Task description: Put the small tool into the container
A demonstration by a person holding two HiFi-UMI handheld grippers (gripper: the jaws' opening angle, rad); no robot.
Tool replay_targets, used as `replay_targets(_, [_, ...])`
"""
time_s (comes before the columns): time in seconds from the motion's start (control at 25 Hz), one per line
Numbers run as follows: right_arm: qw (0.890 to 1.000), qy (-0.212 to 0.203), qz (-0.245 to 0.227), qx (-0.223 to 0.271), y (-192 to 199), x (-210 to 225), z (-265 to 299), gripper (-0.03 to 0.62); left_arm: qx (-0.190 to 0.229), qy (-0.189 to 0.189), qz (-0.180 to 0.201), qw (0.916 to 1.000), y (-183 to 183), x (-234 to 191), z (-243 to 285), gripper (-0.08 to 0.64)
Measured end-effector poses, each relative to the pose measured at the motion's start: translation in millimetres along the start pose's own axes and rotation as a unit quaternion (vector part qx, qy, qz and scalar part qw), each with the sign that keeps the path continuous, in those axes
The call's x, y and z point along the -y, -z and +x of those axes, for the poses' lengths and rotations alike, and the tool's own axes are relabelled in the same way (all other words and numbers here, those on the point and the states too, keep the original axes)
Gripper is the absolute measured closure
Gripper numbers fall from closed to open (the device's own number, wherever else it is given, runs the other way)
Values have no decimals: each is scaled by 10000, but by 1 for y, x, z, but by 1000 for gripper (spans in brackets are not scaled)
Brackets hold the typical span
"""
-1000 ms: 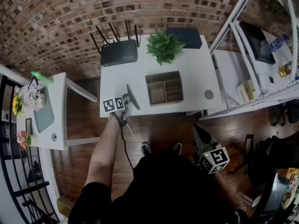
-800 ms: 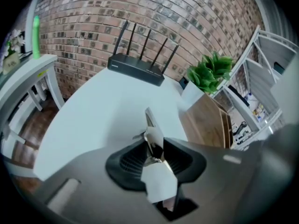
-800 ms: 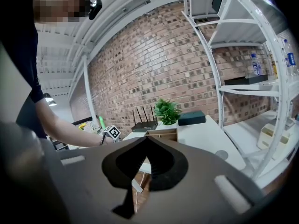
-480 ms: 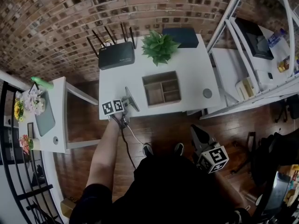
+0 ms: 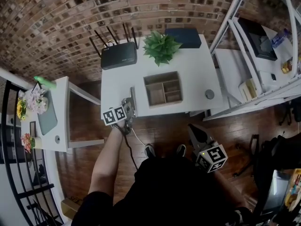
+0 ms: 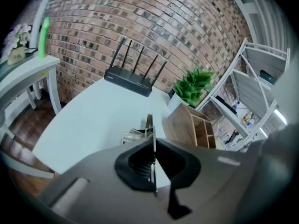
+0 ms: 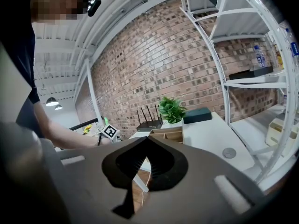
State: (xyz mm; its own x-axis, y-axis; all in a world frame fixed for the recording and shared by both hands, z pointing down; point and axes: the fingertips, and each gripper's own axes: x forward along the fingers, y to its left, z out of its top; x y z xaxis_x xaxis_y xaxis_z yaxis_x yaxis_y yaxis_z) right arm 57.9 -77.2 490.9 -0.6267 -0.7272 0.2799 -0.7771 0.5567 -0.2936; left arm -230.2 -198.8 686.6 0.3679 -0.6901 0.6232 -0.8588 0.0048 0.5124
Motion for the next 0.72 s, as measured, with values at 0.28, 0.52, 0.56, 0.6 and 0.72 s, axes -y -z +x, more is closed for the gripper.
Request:
replay_targets(0.28, [9999, -166, 41, -1, 1, -1, 8, 586, 439, 212, 634, 9968, -4, 40, -46, 554])
replay_targets(0.52, [9995, -322, 49, -30, 2, -3, 15, 586, 782, 437, 1754, 9804, -21, 100, -85, 555])
replay_targets(0.56, [9994, -344, 38, -22, 2, -4, 15, 586, 809, 493, 2005, 9751, -24, 112, -89, 555])
replay_targets(0.6, [9993, -362, 30, -13, 1, -4, 15, 586, 844, 539, 2248, 9692, -27, 124, -91, 555])
replay_targets(0.72, [9992, -396, 11, 30, 0, -3, 15, 586, 1017, 626, 2775, 9533, -41, 153, -97, 555])
